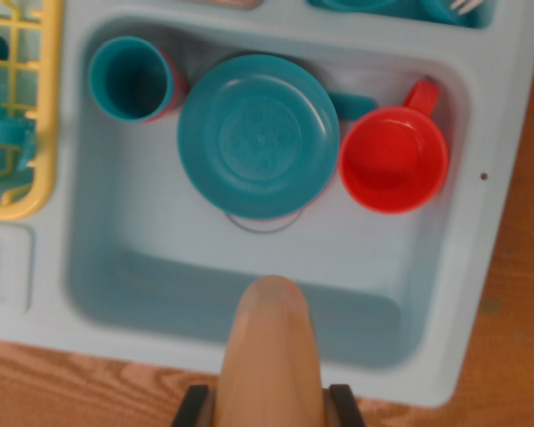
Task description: Pick detergent from the sink
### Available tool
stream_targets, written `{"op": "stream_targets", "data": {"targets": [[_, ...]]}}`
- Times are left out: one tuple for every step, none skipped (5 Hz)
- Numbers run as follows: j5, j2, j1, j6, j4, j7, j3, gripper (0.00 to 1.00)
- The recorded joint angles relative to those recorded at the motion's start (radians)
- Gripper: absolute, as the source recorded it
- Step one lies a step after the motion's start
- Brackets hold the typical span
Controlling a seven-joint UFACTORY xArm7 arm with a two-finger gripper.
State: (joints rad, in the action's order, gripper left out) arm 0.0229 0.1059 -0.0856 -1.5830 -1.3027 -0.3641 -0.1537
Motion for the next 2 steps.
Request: {"op": "stream_targets", "data": {"targets": [[0.0000,0.000,0.0000,0.000,0.000,0.000,0.000,1.00],[0.0004,0.002,0.0001,-0.008,-0.005,0.000,0.000,1.00]]}}
